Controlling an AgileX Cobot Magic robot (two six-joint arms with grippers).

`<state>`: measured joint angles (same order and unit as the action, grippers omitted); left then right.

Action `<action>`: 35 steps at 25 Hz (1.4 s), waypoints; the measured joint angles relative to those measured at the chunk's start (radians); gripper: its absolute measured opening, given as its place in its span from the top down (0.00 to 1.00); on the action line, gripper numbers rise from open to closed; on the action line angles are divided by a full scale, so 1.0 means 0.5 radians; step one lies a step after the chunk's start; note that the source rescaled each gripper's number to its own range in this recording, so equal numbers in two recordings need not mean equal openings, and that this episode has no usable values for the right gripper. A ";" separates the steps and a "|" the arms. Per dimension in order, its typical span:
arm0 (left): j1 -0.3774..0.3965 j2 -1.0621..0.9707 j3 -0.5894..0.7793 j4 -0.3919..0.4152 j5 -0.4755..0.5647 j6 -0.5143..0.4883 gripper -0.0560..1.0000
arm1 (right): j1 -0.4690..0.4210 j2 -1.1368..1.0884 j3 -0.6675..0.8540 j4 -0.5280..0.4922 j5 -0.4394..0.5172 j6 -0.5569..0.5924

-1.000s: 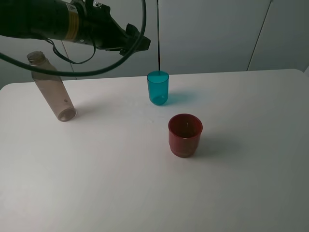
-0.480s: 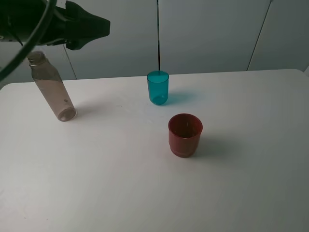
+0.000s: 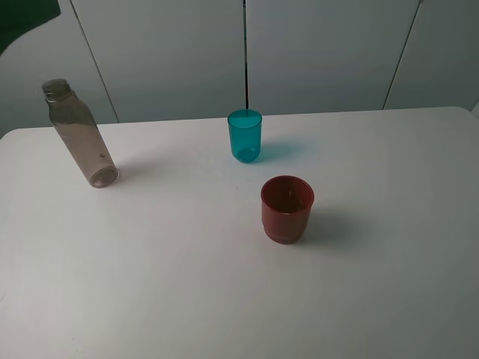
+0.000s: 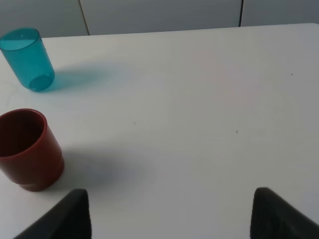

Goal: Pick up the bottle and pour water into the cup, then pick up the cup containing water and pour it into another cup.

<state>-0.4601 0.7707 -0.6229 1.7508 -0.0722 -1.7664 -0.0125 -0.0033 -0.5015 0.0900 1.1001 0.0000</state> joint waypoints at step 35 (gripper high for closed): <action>0.000 -1.291 0.026 -3.165 1.765 3.441 0.01 | 0.000 0.000 0.000 0.000 0.000 0.000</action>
<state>-0.4601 0.1251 -0.6097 0.1682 0.8101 -0.0457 -0.0125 -0.0033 -0.5015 0.0900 1.1001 0.0000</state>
